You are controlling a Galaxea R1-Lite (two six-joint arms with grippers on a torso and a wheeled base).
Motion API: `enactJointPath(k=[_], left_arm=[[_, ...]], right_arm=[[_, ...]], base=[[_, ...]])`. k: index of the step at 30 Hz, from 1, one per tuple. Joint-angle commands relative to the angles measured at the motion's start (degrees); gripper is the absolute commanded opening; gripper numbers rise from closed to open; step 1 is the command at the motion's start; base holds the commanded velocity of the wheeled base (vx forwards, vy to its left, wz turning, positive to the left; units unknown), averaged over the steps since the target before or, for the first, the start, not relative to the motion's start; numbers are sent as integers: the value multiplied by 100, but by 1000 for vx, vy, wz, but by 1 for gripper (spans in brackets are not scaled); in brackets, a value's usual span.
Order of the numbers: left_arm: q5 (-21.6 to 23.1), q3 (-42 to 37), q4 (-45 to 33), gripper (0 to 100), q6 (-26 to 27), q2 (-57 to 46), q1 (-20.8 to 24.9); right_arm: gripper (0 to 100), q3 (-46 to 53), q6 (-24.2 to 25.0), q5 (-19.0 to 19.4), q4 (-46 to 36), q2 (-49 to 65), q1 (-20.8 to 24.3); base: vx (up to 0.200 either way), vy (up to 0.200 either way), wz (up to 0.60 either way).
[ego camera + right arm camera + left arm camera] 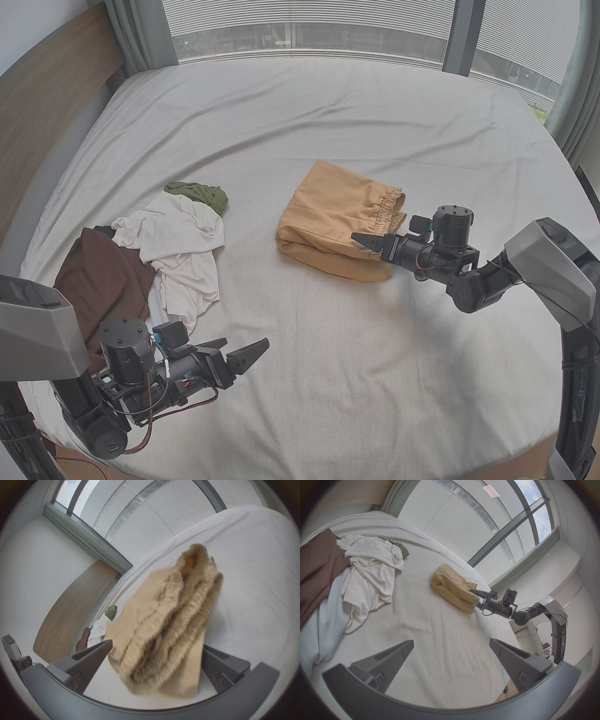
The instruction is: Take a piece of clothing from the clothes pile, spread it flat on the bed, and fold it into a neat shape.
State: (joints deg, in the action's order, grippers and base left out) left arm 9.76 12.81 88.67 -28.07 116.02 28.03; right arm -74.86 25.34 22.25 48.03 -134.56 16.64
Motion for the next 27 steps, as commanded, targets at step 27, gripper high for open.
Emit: enactJointPath(k=[27], left_arm=[[-555,-1281,-1616,100,320,-5370,783]], right_arm=[[100,5614,-539,-274,-233,7418,173]], base=[[0,0,0]])
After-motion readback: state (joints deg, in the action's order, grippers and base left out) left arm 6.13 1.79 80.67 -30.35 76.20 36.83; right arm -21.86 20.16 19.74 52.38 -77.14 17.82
